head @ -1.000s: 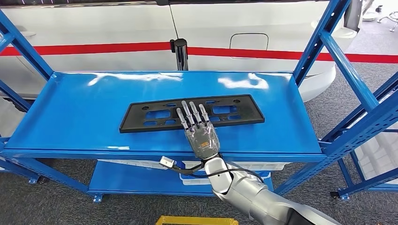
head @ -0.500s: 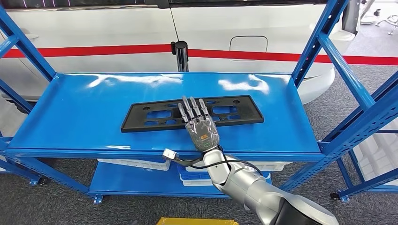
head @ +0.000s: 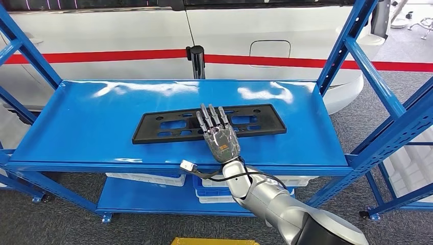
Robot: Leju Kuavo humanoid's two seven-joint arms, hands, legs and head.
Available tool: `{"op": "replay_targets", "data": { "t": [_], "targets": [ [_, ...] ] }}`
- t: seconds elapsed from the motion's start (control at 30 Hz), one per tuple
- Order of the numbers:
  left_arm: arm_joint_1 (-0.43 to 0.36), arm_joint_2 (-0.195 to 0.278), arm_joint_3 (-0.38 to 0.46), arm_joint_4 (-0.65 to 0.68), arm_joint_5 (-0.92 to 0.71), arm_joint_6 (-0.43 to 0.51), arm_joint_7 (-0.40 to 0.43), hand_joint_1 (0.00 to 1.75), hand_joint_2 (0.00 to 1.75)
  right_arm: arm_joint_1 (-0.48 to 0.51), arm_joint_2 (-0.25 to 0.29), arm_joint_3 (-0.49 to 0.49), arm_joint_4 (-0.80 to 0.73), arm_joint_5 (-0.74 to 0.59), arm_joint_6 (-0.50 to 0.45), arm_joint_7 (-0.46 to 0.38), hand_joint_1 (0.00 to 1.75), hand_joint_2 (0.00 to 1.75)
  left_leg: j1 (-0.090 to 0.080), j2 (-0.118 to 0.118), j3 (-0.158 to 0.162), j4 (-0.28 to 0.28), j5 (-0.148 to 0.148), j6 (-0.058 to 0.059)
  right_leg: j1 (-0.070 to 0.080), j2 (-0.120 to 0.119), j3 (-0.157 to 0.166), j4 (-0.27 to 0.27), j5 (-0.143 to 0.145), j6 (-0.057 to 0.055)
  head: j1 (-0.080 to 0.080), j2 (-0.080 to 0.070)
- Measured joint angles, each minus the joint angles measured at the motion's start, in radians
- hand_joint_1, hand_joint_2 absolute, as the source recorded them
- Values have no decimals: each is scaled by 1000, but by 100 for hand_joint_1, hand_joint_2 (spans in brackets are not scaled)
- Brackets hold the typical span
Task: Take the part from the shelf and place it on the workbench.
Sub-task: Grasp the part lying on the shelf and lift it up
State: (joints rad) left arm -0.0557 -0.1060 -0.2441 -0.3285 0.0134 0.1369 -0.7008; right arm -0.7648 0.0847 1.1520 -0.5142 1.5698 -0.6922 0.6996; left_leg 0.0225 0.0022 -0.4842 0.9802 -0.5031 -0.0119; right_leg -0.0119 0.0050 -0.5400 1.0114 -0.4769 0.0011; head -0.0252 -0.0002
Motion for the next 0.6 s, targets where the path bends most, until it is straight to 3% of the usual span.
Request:
{"op": "replay_targets", "data": {
  "t": [0.3,0.37,0.43,0.5,0.6],
  "targets": [
    [0,0,-8,0,14,-12,0,0,0,4,-29,-55,12,-1,31,1,0,175,-1,-1,2,0,0,1,0,-1,1,0,0,0,0,0],
    [0,0,-14,0,14,-13,0,0,0,5,-47,-77,12,-1,37,1,71,175,-2,-1,2,0,-1,1,0,-1,2,0,0,0,0,0],
    [-1,1,-21,0,15,-16,0,0,0,7,-64,-96,11,-2,47,1,153,175,-2,0,3,0,-2,2,-1,0,3,0,0,0,0,0],
    [-2,1,-26,0,17,-20,0,0,0,13,-77,-114,8,-4,56,1,165,175,-2,0,3,0,-2,3,-1,0,3,0,0,0,0,0],
    [-5,1,-30,0,19,-22,0,0,0,22,-85,-135,1,-7,64,1,168,175,-2,0,3,1,-2,3,-1,0,2,0,0,0,0,0]
  ]
}}
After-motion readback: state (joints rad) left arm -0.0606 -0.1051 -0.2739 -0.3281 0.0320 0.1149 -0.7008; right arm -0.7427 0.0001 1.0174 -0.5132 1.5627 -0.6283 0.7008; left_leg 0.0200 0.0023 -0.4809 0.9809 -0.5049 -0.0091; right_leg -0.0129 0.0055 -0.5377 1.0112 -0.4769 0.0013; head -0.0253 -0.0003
